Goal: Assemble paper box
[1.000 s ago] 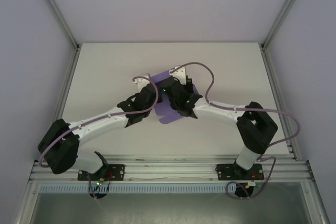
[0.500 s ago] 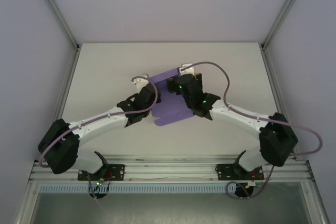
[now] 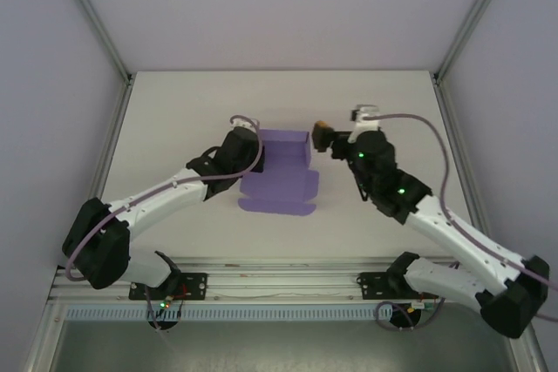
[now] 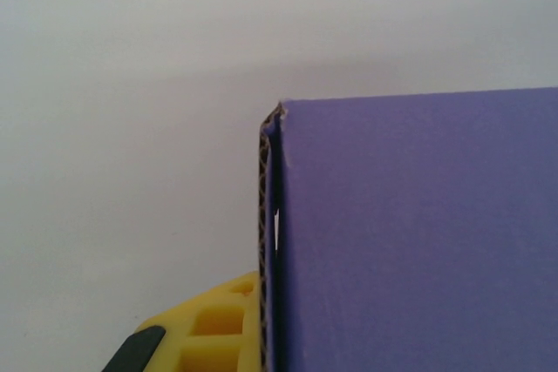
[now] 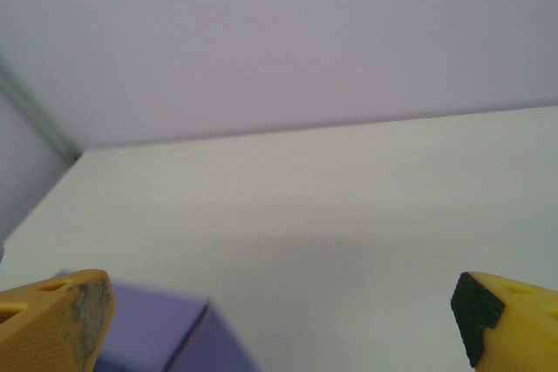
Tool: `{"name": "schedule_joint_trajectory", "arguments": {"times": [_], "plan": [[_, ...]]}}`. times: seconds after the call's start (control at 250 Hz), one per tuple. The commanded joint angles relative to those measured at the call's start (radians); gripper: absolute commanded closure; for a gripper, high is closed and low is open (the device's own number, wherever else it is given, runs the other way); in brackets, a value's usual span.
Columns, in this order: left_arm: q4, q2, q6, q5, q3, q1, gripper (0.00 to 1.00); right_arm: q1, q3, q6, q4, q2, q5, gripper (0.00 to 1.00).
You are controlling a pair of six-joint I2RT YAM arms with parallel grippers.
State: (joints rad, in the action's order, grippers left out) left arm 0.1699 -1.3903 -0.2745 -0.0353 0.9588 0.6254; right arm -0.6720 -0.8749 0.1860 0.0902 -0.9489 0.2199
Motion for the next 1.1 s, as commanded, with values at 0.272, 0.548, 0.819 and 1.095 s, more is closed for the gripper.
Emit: {"name": "schedule_joint_trajectory", "arguments": {"times": [0.272,0.548,0.819,1.095], "plan": [[0.643,-0.075,0.856,0.332,0.367,0.000,1.00,0.097,0.040,0.141,0.322,0.078,-0.086,0.00],[0.895,-0.379,0.895,0.248,0.594,0.054,1.00,0.135,0.052,0.132,0.350,0.067,-0.129,0.00],[0.973,-0.696,0.846,0.001,0.763,0.116,1.00,0.170,0.077,0.132,0.382,0.080,-0.133,0.00],[0.865,-0.945,0.851,-0.180,0.879,0.150,1.00,0.222,0.105,0.142,0.402,0.122,-0.140,0.00]]}}
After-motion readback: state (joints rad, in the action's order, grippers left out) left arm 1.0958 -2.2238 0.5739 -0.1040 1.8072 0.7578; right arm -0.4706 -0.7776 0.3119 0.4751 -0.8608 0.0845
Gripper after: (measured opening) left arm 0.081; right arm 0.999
